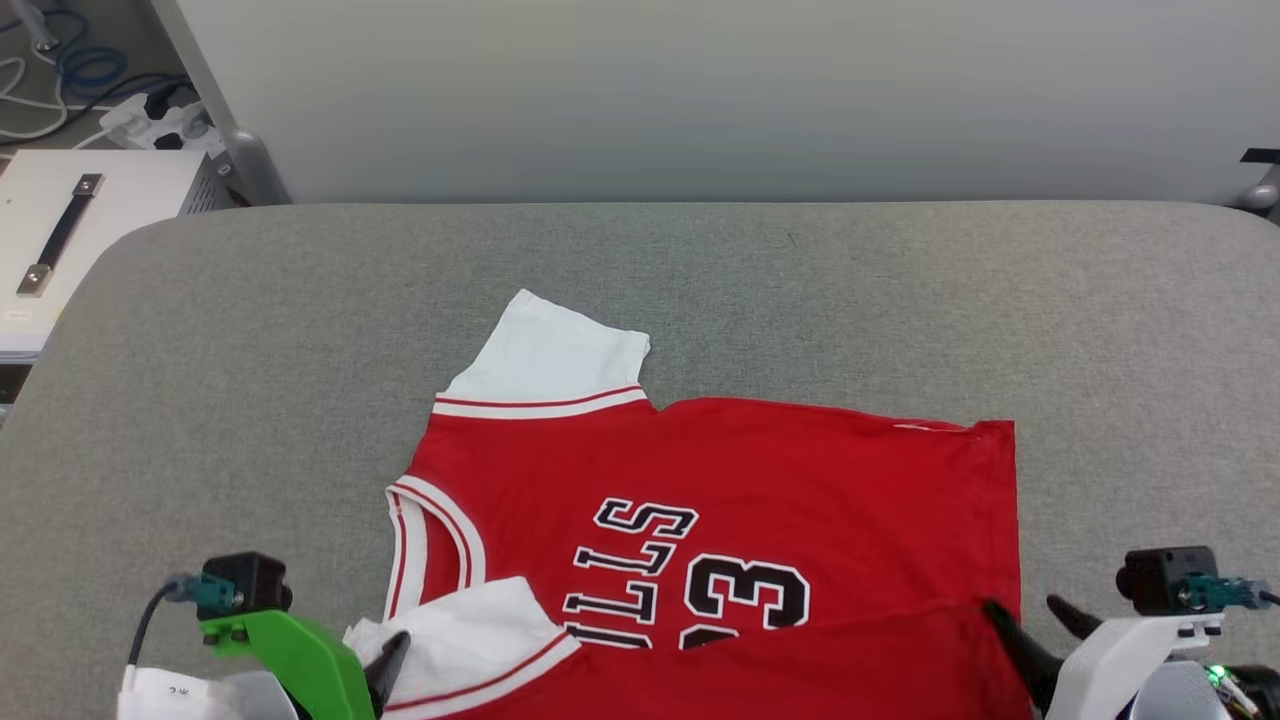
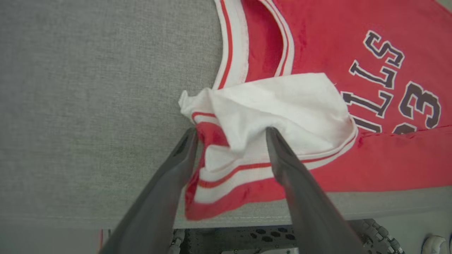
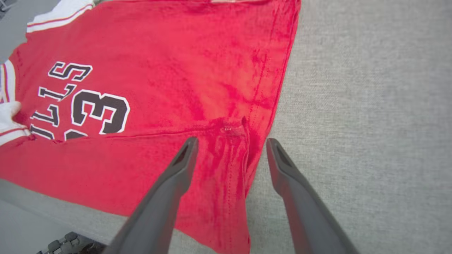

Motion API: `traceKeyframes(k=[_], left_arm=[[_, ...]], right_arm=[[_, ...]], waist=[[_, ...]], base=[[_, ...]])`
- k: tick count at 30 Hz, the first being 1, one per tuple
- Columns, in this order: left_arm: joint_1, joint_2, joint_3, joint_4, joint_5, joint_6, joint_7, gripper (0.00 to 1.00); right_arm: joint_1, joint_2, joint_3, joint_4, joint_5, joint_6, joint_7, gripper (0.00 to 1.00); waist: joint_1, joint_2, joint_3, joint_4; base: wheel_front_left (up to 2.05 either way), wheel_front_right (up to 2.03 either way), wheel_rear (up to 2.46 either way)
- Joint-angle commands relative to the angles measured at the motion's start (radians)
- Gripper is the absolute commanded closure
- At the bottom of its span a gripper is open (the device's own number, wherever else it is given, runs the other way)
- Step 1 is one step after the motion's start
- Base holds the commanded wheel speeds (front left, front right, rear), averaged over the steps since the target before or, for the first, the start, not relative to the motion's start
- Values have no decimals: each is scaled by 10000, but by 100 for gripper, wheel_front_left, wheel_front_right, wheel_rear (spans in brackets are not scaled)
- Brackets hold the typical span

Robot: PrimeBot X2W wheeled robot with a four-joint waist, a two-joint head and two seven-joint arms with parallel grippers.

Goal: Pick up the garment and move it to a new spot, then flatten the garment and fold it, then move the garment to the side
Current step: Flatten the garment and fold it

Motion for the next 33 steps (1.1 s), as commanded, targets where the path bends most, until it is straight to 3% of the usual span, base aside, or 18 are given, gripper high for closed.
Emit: traceKeyframes(k=[1, 10, 21, 28, 30, 31, 33], left_arm=[[-316, 46, 97, -113, 214, -50, -193, 0], [-1399, -83, 315, -437, 1360, 226, -1385, 0], [-3512, -757, 442, -71, 2854, 166, -3301, 0], [-5401, -939, 424, 1037, 2973, -477, -3126, 0], [-5951, -1029, 464, 1451, 2707, -848, -2872, 0], [-6801, -972, 514, 2260, 2313, -1466, -2296, 0], [-7306, -883, 478, 2777, 2096, -1831, -1772, 0]], right_arm=[[-269, 134, -136, -129, -281, -7, -472, 0], [-769, 852, -1014, -795, -1505, -7, -2349, 0], [-1795, 1200, -1541, -2058, -2193, -7, -3135, 0], [-2556, 1198, -1317, -2238, -2223, -7, -3400, 0], [-2748, 1185, -1264, -2197, -2204, -7, -3496, 0], [-2997, 1147, -1142, -2059, -2167, -7, -3600, 0], [-3116, 1140, -1096, -1957, -2130, -7, -3670, 0]], waist=[[0, 0, -15, -6], [0, 0, 323, -18], [0, 0, 1886, -426], [0, 0, 3055, -927], [0, 0, 3330, -1069], [0, 0, 3661, -1326], [0, 0, 3817, -1472]], base=[[0, 0, 0], [0, 0, 0], [0, 0, 0], [0, 0, 0], [0, 0, 0], [0, 0, 0], [0, 0, 0]])
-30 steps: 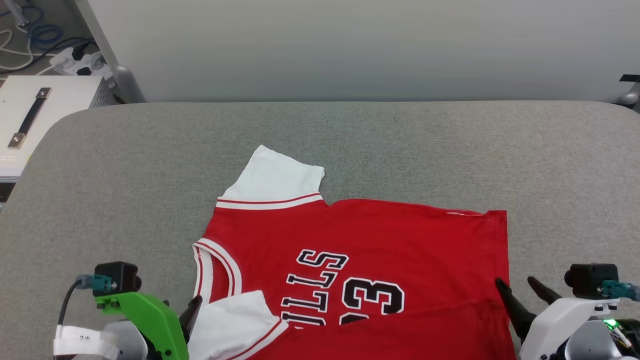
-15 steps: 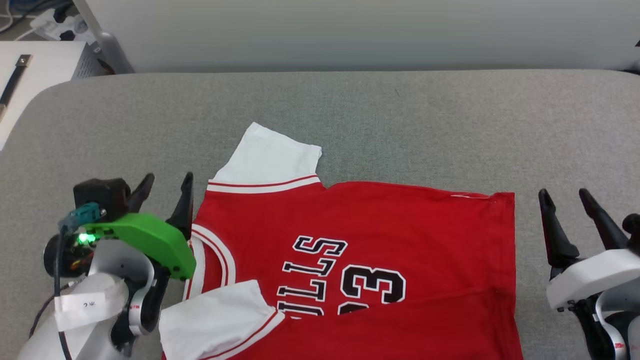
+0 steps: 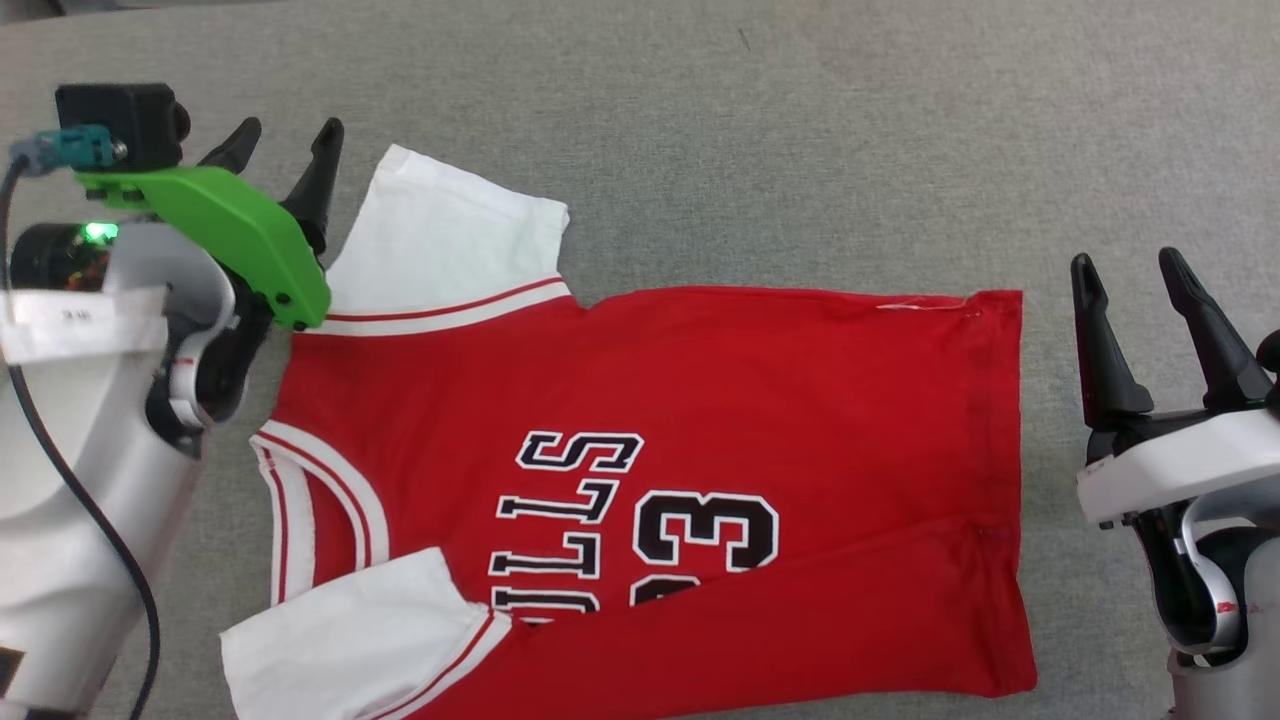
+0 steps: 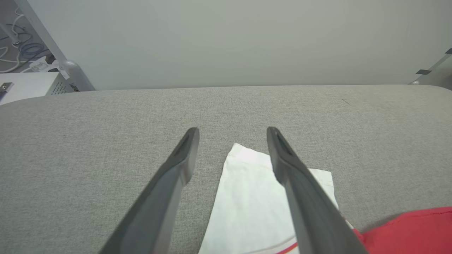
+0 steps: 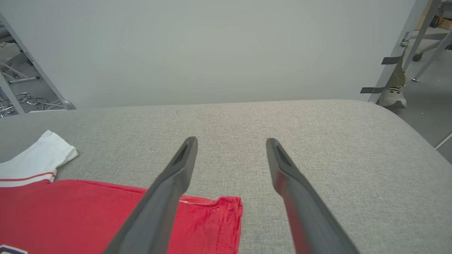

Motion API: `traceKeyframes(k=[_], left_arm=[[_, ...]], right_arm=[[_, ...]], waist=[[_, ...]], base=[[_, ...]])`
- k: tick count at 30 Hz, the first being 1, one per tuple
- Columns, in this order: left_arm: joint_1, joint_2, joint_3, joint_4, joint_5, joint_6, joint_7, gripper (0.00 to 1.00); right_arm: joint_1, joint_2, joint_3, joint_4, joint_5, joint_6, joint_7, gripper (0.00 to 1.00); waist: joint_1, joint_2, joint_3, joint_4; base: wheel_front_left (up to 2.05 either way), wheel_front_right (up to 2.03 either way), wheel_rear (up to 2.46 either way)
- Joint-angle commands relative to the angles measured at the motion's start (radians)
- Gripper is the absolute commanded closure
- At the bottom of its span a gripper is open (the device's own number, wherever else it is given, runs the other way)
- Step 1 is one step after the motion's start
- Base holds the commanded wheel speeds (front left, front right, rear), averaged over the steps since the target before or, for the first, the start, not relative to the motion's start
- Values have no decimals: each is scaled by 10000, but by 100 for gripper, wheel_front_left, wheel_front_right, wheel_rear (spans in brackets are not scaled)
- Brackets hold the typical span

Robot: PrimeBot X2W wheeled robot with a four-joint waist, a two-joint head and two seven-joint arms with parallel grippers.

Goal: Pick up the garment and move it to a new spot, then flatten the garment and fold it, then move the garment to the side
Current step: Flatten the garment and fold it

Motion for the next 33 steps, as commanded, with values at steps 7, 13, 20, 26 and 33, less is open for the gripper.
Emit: traceKeyframes(k=[7, 13, 20, 26, 33], left_arm=[[-1740, 510, -330, 1519, -882, -1016, 2845, 0], [-2493, 688, -582, 2041, -1263, -1215, 4604, 0], [-2685, 697, -920, 2660, -1332, -1122, 5665, 0], [-2358, 453, -1289, 2942, -1734, -998, 6967, 100], [-2326, 327, -1184, 2959, -1842, -817, 6814, 100]], right_arm=[[-466, -10, 187, 295, 178, -7, -290, 0], [-586, 5, 319, 410, 310, -7, -435, 0], [-721, -17, 451, 494, 422, -7, -526, 0], [-793, -47, 380, 606, 501, -7, -461, 0], [-999, -402, 639, 1023, 1099, -7, 274, 0]], waist=[[-1, 0, 1102, -1037], [-1, 0, 1524, -1290], [-1, 0, 1851, -1445], [-1, 0, 1886, -1446], [-1, 0, 1787, -1472]], base=[[0, 0, 0], [0, 0, 0], [0, 0, 0], [0, 0, 0], [0, 0, 0]])
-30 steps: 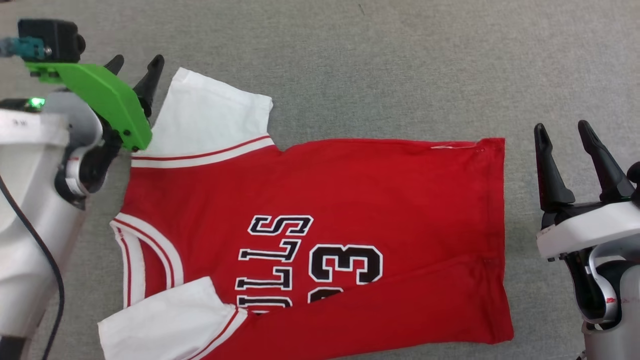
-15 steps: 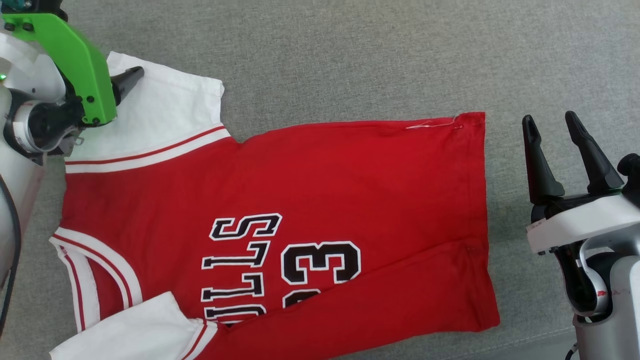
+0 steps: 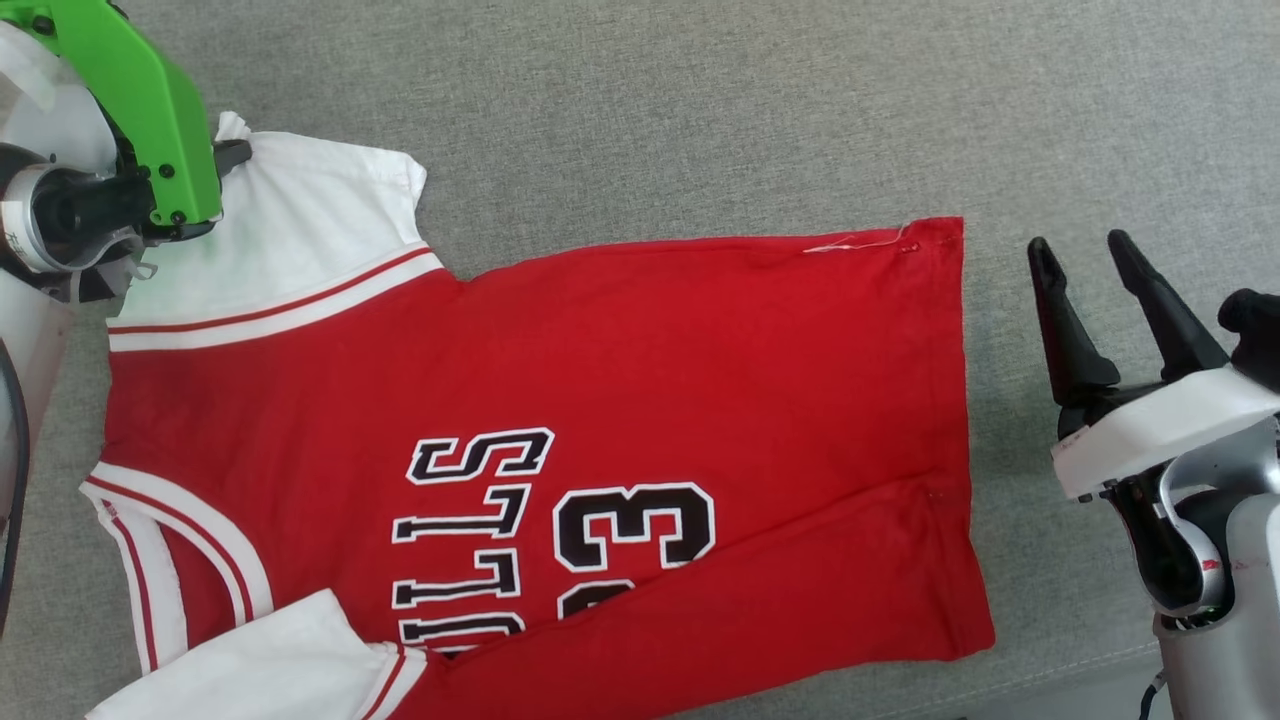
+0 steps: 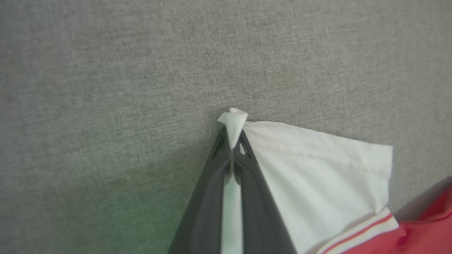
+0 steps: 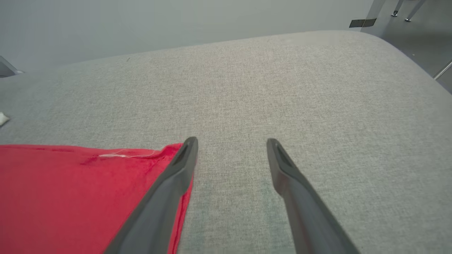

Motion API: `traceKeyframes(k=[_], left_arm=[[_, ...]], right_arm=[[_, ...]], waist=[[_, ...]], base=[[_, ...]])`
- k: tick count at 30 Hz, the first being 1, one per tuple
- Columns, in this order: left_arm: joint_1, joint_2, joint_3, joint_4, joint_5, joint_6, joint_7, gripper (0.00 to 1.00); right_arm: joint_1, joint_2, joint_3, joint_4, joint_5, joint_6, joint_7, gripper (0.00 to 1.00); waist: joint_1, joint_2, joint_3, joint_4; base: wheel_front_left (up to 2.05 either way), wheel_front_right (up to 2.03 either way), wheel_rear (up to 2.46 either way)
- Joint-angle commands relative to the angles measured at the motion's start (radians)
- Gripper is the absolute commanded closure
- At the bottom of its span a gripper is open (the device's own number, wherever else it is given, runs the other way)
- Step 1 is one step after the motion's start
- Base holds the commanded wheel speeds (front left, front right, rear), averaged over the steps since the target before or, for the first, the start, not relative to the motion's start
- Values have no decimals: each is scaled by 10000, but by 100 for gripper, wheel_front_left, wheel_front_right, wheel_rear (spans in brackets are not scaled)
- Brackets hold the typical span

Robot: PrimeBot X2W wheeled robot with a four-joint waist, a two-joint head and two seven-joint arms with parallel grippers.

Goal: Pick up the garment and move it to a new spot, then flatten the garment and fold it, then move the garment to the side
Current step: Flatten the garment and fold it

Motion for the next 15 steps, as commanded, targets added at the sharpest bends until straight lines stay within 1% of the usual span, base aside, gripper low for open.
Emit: traceKeyframes(k=[1, 5, 8, 13, 15], left_arm=[[683, -308, -338, 298, -45, 41, 65, 100], [431, -322, -254, 218, 63, -22, -302, 100], [231, -409, -242, 53, 150, -68, -527, 100], [7, -504, -286, -315, 330, -177, -865, 100], [-41, -536, -319, -462, 395, -219, -974, 100]], right_arm=[[-229, -225, 128, 153, 272, -7, 281, 0], [-551, -997, 563, 560, 985, -7, 1133, 0], [-766, -1581, 990, 827, 1539, -7, 2019, 0], [-1131, -2292, 1576, 930, 2327, -7, 3551, 0], [-1313, -2506, 1767, 870, 2521, -7, 3988, 0]], waist=[[-1, -1, -79, 10], [-1, -1, -300, 157], [-1, -1, -472, 367], [-1, -1, -647, 776], [-1, -1, -696, 943]], base=[[0, 0, 0], [0, 0, 0], [0, 0, 0], [0, 0, 0], [0, 0, 0]])
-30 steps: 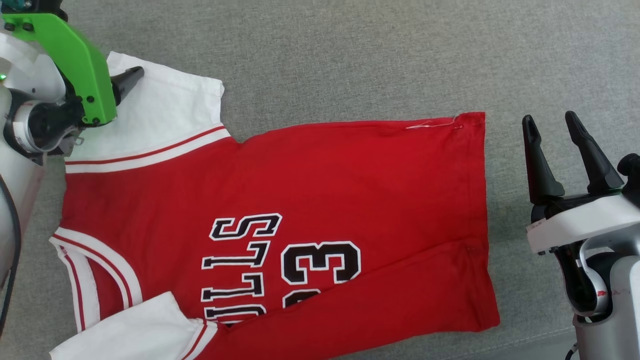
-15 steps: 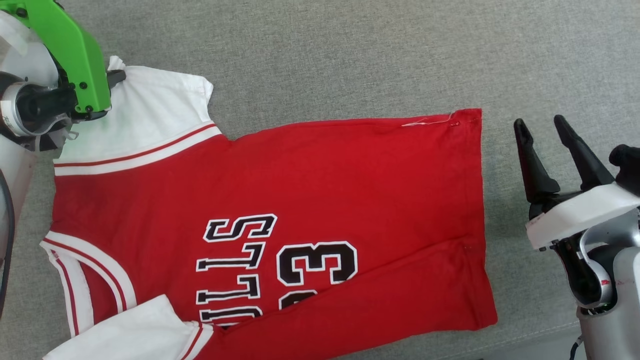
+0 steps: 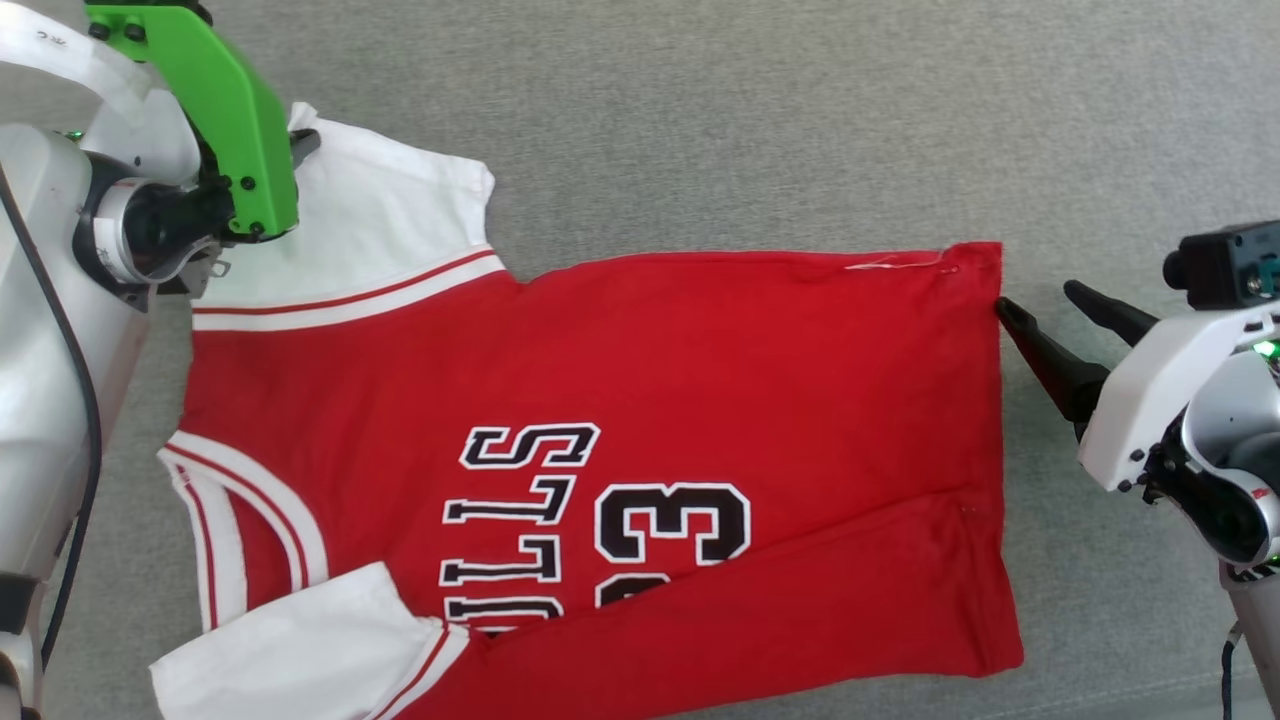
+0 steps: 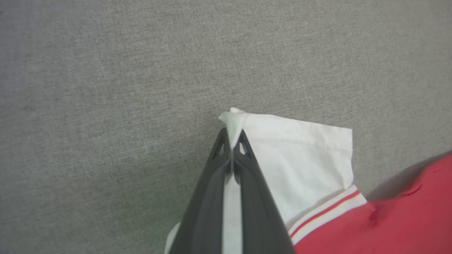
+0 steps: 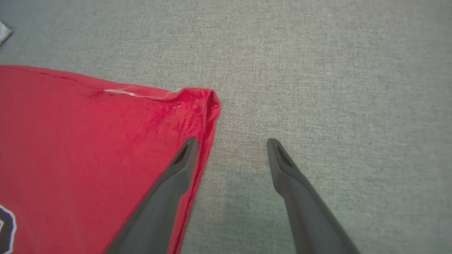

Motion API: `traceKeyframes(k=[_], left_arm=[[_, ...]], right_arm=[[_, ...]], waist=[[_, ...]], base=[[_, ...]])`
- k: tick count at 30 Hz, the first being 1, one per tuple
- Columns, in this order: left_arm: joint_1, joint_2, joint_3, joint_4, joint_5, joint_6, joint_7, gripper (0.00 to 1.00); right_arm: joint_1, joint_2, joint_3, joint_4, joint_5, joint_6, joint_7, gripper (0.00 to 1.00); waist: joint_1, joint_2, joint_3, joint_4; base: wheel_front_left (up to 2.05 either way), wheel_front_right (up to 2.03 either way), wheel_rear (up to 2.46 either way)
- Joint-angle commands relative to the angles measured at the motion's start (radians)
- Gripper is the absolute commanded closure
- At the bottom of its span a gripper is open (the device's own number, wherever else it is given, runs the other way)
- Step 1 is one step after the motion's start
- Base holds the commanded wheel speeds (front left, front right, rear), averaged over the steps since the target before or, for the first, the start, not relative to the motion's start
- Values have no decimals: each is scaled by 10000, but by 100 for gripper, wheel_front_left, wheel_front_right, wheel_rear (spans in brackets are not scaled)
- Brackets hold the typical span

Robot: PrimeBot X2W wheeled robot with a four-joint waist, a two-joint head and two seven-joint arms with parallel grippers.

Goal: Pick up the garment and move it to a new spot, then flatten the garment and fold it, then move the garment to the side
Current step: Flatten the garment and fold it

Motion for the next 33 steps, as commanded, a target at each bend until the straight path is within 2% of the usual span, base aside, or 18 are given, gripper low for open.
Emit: traceKeyframes(k=[1, 10, 17, 18, 20, 21, 25, 33], left_arm=[[-59, -59, -4, -116, 109, -65, -100, 100], [-142, -239, -103, -672, 245, -101, -402, 100], [-25, -283, -119, -782, 262, -131, -651, 100], [-3, -286, -124, -780, 262, -135, -674, 100], [50, -287, -132, -773, 256, -145, -726, 100], [72, -283, -131, -771, 252, -149, -748, 100], [220, -249, -129, -754, 244, -159, -883, 100], [887, -10, 65, -936, 237, -107, -1638, 100]], right_arm=[[-258, -134, 131, 19, 157, -7, 347, 0], [-1102, -641, 666, 368, 355, -7, 1438, 0], [-1040, -802, 1306, 1266, 517, -7, 2677, 0], [-988, -807, 1365, 1432, 529, -7, 2933, 32], [-950, -761, 1447, 1630, 561, -7, 3280, 87], [-939, -732, 1484, 1680, 586, -7, 3408, 100], [-1027, -665, 1490, 1620, 645, -7, 3436, 100], [-1103, -575, 500, 1226, 449, -7, 2098, 100]], waist=[[-1, 0, -145, 326], [-1, 0, 95, 996], [-1, 0, 165, 1196], [-1, 0, 150, 1206], [-1, 0, 109, 1224], [-1, 0, 90, 1227], [-1, 0, -75, 1230], [-1, 0, -802, 1306]], base=[[0, 0, 0], [0, 0, 0], [0, 0, 0], [0, 0, 0], [0, 0, 0], [0, 0, 0], [0, 0, 0], [0, 0, 0]])
